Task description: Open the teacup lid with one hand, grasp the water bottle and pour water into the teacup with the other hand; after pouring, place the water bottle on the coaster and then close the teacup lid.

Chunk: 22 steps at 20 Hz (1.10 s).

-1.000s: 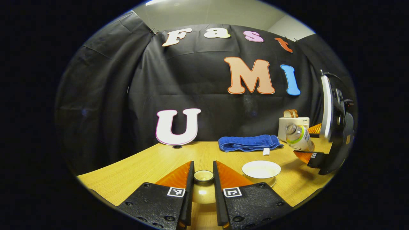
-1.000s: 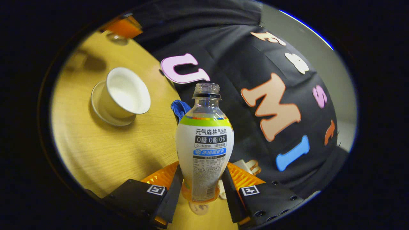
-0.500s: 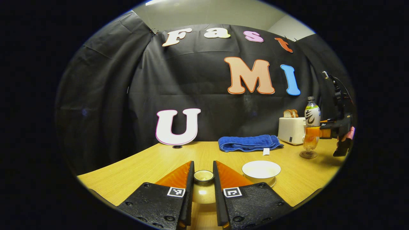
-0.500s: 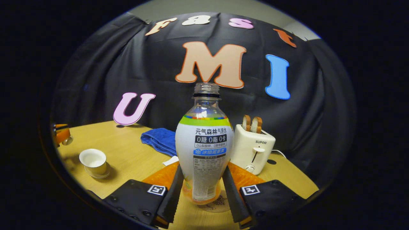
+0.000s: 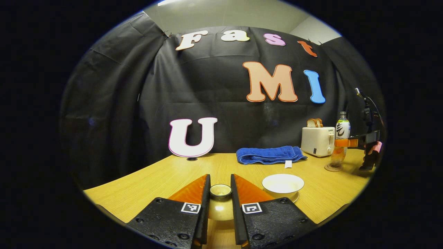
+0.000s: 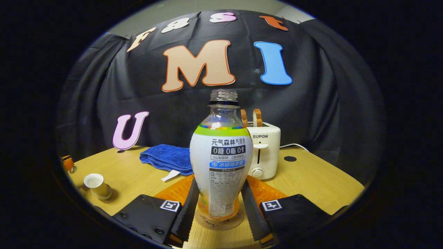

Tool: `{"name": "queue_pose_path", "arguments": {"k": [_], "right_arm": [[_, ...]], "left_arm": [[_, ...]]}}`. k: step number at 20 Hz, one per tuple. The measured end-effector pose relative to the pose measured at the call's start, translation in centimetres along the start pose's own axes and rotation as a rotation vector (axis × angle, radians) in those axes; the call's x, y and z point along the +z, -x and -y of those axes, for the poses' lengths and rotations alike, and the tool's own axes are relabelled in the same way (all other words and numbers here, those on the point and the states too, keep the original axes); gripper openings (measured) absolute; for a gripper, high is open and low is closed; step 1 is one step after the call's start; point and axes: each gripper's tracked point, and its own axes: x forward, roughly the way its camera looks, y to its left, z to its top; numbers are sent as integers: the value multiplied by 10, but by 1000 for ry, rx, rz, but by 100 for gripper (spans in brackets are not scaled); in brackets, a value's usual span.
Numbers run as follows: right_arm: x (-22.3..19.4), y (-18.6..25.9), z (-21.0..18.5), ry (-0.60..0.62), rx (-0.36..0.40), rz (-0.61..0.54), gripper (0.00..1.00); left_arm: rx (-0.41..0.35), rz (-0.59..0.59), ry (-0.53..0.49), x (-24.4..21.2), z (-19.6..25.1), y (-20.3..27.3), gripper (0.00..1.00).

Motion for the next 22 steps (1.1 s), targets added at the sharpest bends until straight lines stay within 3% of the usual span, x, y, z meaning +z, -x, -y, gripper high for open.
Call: {"name": "queue_pose_path", "arguments": {"k": [16, 22], "right_arm": [[-20, -10, -8, 78, -6, -13, 75], [-21, -6, -7, 57, -10, 7, 90]], "left_arm": [[1, 1, 1, 0, 0, 0, 29], [1, 1, 1, 0, 0, 0, 28]]}}
